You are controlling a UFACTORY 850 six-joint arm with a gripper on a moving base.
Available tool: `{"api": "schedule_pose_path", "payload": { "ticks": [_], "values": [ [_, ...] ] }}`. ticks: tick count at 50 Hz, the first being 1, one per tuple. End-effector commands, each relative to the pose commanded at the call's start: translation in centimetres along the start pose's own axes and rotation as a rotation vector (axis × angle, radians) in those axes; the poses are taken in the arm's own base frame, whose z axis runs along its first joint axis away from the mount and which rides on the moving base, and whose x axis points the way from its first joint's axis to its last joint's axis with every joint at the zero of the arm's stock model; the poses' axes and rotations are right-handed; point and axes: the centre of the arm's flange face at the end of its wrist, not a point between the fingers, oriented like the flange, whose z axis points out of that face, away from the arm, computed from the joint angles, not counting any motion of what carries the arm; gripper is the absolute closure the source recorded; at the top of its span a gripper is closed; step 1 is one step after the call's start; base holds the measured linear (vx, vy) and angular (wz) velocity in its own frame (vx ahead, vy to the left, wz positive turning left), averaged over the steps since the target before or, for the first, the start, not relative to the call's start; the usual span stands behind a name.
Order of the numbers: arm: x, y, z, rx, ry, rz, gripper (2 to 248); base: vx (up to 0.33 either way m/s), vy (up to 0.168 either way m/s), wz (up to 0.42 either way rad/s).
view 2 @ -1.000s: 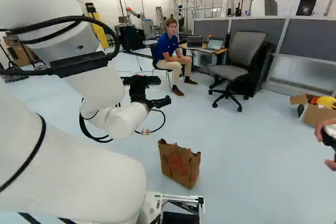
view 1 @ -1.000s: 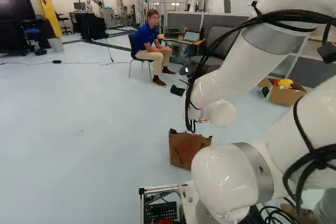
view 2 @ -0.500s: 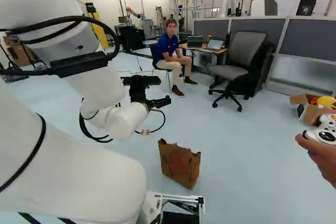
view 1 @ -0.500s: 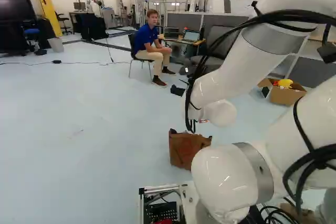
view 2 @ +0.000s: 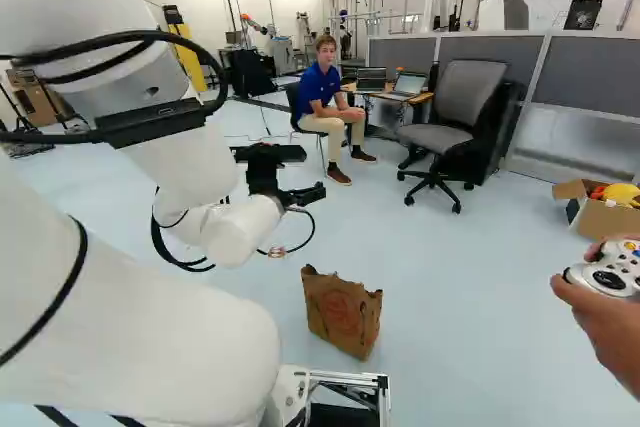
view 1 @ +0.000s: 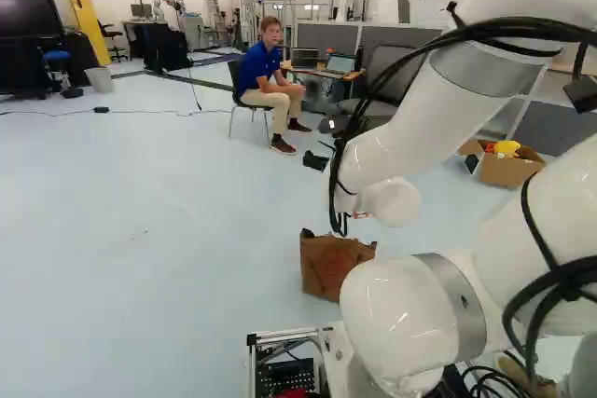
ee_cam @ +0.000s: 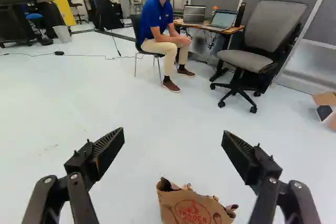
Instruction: Pick up the grocery bag from the ground
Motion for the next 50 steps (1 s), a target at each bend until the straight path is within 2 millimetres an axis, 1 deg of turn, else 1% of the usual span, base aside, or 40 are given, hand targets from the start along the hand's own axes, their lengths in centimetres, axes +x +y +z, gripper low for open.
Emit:
{"api": "schedule_pose_path", "payload": {
  "ticks": [18, 24, 29, 39, 50],
  "values": [
    [0.0, 0.0, 0.0, 0.000, 0.000, 0.000, 3, 0.000, 0.000, 0.000],
    [0.3, 0.1, 0.5, -0.006, -0.003, 0.005, 3, 0.000, 0.000, 0.000],
    [0.8, 0.2, 1.6, -0.016, -0.008, 0.013, 3, 0.000, 0.000, 0.000],
    [2.0, 0.7, 4.5, -0.057, -0.035, 0.044, 3, 0.000, 0.000, 0.000],
    [2.6, 1.4, 8.0, -0.116, -0.118, 0.099, 3, 0.000, 0.000, 0.000]
  ]
}}
